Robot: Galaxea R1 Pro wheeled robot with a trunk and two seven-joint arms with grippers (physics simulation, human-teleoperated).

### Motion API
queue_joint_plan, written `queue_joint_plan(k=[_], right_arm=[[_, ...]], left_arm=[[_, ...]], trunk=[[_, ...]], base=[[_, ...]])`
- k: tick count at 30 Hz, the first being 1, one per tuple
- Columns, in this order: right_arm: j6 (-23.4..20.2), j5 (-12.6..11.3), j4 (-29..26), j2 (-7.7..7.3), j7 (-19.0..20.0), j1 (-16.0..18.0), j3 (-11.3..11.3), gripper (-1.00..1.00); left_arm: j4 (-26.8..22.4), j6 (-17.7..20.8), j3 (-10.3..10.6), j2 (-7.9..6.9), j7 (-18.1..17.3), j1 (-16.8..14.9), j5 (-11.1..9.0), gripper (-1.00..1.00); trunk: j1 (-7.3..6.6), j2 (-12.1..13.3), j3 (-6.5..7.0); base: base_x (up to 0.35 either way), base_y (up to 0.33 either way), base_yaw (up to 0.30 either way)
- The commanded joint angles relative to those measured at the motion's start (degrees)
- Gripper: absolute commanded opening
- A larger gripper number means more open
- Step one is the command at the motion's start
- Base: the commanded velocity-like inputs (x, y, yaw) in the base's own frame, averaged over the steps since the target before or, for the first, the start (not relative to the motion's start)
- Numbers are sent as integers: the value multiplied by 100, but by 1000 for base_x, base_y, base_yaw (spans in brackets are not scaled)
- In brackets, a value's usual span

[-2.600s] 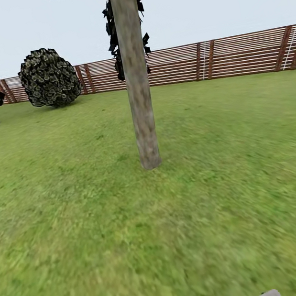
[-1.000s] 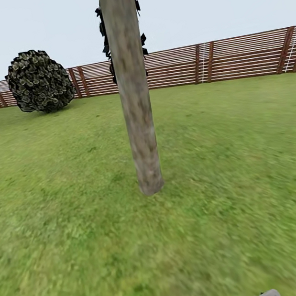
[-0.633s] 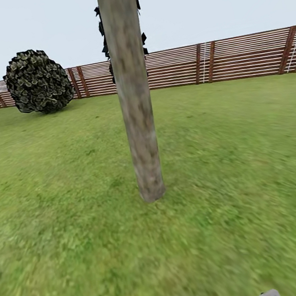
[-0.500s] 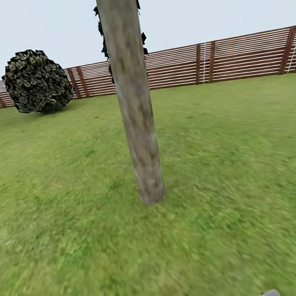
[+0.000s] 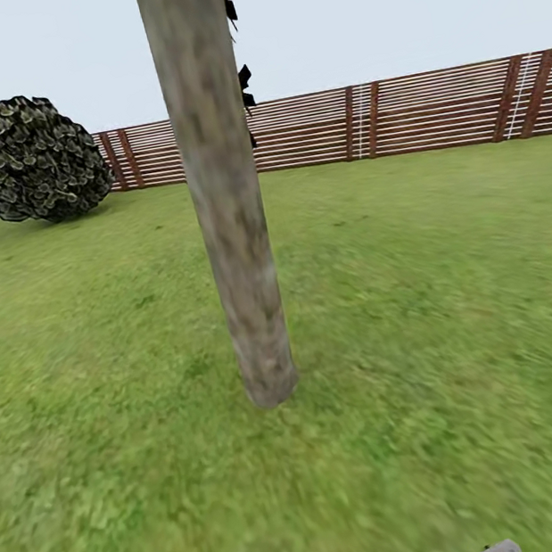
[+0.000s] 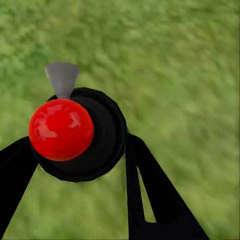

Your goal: In the garden, pick up the pesticide atomizer on the floor and spray pesticide onto both trees until each tree trunk is fully covered.

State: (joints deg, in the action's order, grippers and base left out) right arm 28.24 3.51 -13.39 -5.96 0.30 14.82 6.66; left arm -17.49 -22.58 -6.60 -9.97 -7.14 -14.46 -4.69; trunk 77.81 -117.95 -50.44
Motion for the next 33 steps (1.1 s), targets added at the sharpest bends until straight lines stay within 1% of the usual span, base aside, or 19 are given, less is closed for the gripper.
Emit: queue_joint_plan(k=[1, 5, 7, 10, 13, 15, 16, 18, 19, 20, 21, 22, 24, 25, 26, 28, 29, 30, 33], right_arm=[[15, 42, 3, -3, 6, 3, -1, 100], [4, 80, -85, -31, 24, 6, 4, 100], [0, 151, -287, -51, 33, 10, 3, 100], [-18, 466, -762, -66, 74, 11, 7, 100], [-78, 842, -1086, -70, 188, 12, 4, 100], [-193, 1112, -1334, -71, 367, 12, 3, 100], [-273, 1232, -1466, -71, 508, 14, 2, 100], [-464, 1446, -1744, -77, 915, 18, 2, 100], [-700, 1639, -2023, -79, 1443, 31, 2, 100], [-897, 1782, -2213, -80, 1847, 56, 2, 100], [-1027, 1877, -2329, -80, 2104, 91, 2, 100], [-1103, 1936, -2390, -80, 2255, 121, 2, 100], [-1354, 2131, -2548, -81, 2788, 267, 2, 100], [-1409, 2171, -2570, -81, 2917, 314, 2, 100], [-1506, 2231, -2602, -81, 3160, 422, 2, 100], [-1667, 2310, -2639, -76, 3735, 743, 2, 100], [-1680, 2316, -2641, -75, 3806, 785, 2, 100], [-1706, 2323, -2650, -71, 3987, 885, 2, 100], [-1722, 2325, -2658, -46, 4227, 986, 5, 100]], left_arm=[[6, -9, -25, -3, -60, -4, -49, -100], [-65, -19, -15, -44, -117, -10, -43, -100], [-111, -21, -3, -64, -160, -20, -20, -100], [-179, -13, 46, -83, -185, -41, 55, -100], [-208, -13, 63, -105, -207, -80, 239, -100], [-317, -11, 89, -124, -343, -94, 573, -100], [-431, 0, 118, -128, -483, -103, 812, -100], [-747, 38, 163, -130, -913, -112, 1411, -100], [-1109, 162, 176, -126, -1511, -130, 2152, -100], [-1346, 379, 176, -119, -1960, -218, 2664, -100], [-1455, 554, 176, -114, -2240, -298, 2930, -100], [-1496, 657, 178, -112, -2401, -348, 3044, -100], [-1599, 960, 191, -100, -2984, -527, 3366, -100], [-1613, 1009, 193, -97, -3130, -574, 3426, -100], [-1634, 1079, 197, -92, -3424, -676, 3533, -100], [-1667, 1181, 197, -82, -4242, -987, 3784, -100], [-1669, 1189, 197, -79, -4360, -1031, 3812, -100], [-1674, 1206, 195, -65, -4650, -1146, 3872, -100], [-1682, 1223, 200, -47, -4943, -1282, 3923, -100]], trunk=[[3, -2, -5], [3, -2, -5], [3, -2, -5], [3, -2, -5], [3, -2, -5], [3, -2, -5], [3, -2, -5], [3, -2, -5], [3, -2, -5], [3, -2, -5], [3, -2, -5], [3, -2, -5], [3, -2, -5], [3, -2, -5], [3, -2, -5], [3, -2, -5], [3, -2, -5], [3, -2, -5], [3, -2, -5]], base=[[339, 0, -1], [339, 0, 0], [340, 0, 0], [226, 0, 0], [70, 0, 0], [24, 0, 0], [12, 0, 0], [6, 0, 0], [2, 0, 0], [1, 0, 0], [0, 0, 0], [0, 0, 0], [0, 0, 0], [0, 0, 0], [0, 0, 0], [0, 0, 0], [0, 0, 0], [0, 0, 0], [0, 0, 0]])
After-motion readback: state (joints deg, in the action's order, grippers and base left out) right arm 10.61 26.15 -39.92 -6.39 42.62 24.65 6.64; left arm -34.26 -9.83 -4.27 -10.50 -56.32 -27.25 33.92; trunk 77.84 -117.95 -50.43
